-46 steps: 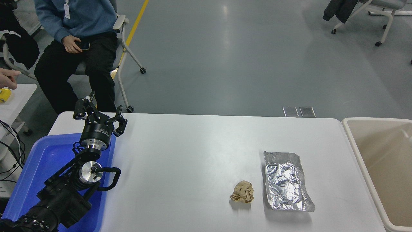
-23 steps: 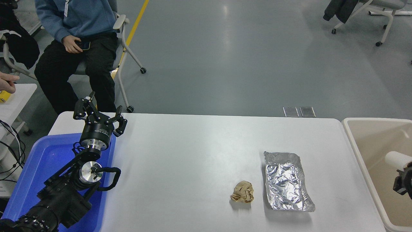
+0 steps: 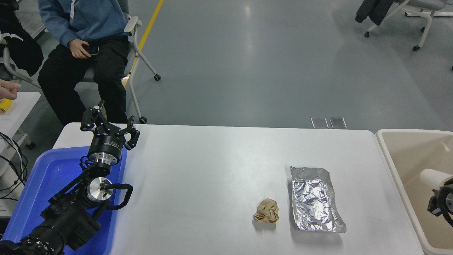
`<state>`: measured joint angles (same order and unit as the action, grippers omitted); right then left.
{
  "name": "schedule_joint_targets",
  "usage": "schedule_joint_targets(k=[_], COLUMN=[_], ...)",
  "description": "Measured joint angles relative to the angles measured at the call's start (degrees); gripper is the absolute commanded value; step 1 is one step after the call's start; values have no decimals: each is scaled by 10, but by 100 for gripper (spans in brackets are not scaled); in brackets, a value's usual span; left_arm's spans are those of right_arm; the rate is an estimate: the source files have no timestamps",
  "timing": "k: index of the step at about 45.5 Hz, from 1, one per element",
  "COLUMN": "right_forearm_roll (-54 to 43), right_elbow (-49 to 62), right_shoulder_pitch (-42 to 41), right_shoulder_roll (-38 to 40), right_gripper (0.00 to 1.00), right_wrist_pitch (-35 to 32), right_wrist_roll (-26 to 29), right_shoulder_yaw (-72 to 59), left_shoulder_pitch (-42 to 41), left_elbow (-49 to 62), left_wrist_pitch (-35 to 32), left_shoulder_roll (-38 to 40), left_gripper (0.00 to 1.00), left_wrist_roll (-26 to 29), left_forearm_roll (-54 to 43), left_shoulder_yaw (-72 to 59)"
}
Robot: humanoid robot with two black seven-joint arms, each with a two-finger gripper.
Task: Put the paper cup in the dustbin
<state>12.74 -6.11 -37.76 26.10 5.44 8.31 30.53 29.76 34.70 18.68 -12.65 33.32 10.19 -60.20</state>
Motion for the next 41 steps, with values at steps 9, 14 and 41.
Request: schedule_joint_targets(k=[9,14,41], right_forearm_roll=[0,-1,-27], right_elbow=[0,-1,-7], right_shoulder_pitch=[1,2,-46], right_shoulder_roll=[-1,0,21], right_gripper=[98,99,99], right_wrist_pitch=[-3,-11,-155], right_wrist_roll=[-3,-7,-14], right_shoulder_yaw=[-2,-4,-44], left_shoulder_pitch=[0,0,0], left_elbow=[0,0,0], left_wrist_pitch=[0,0,0], left_shoulder_roll=[0,0,0], left_gripper=[100,100,100], left_wrist_roll=[0,0,0], left_forearm_roll=[0,0,0], left_shoulder_yaw=[0,0,0])
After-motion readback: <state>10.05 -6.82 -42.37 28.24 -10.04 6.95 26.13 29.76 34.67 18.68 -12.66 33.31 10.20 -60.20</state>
